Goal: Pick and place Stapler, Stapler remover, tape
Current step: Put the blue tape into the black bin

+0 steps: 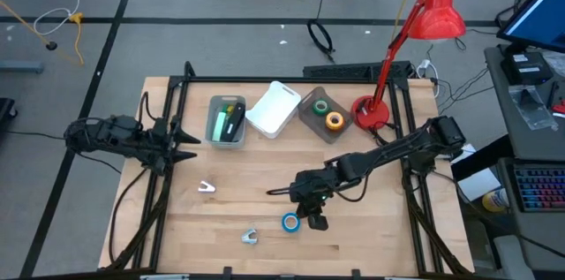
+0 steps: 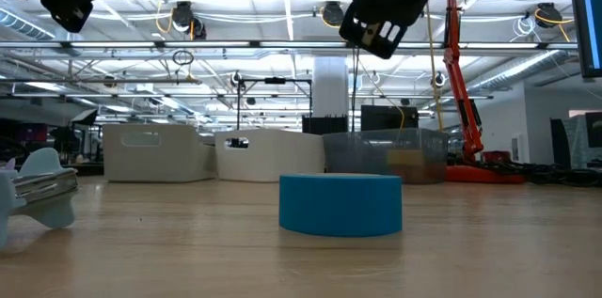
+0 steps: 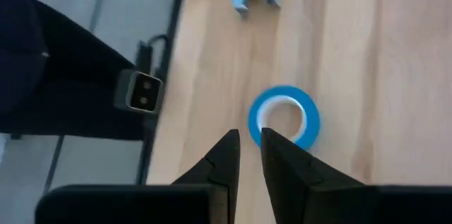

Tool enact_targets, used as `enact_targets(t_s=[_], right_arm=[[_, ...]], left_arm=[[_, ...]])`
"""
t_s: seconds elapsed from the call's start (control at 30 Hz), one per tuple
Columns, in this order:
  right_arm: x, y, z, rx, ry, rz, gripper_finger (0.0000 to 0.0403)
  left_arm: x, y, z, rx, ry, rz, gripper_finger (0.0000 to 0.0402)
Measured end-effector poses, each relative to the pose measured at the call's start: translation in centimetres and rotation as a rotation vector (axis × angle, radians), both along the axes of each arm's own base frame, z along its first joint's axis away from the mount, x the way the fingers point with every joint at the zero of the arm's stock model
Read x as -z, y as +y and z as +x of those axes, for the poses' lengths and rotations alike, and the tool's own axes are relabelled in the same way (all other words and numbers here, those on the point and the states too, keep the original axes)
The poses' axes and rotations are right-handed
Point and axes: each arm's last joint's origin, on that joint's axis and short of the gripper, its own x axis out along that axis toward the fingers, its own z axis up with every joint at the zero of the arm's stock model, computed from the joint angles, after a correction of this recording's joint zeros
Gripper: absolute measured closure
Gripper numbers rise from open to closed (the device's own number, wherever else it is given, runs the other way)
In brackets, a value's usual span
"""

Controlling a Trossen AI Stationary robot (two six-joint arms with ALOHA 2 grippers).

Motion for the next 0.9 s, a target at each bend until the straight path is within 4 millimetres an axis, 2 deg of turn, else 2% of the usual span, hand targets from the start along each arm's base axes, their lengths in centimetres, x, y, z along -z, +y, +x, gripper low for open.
enact_targets(t_s=[0.1,0.23,0.43,0.6,0.73,0.9], right_arm=[[-0.5,0.2,1.1,-0.002,0.032,-0.026,0.0353],[0.2,0.4,1.9,-0.004,0.093,-0.071,0.0353],[1.1,-0.3,2.0,0.047,0.185,-0.043,0.0353],[1.0,-0.9,2.3,0.065,0.181,-0.038,0.0349],[1.0,-1.6,2.5,0.086,0.171,-0.031,0.0329],[1.5,-1.3,2.9,0.079,0.169,-0.027,0.0287]], left_arm=[[0.2,0.0,-0.2,-0.001,0.012,-0.003,0.0188],[0.4,0.0,-0.2,-0.001,0.04,-0.014,0.0188],[0.4,0.0,-0.2,-0.003,0.039,-0.009,0.0188],[0.5,0.0,-0.2,-0.003,0.044,-0.007,0.0188],[0.5,0.0,-0.2,-0.002,0.043,0.0,0.0188],[0.5,0.0,-0.2,-0.001,0.043,0.002,0.0188]])
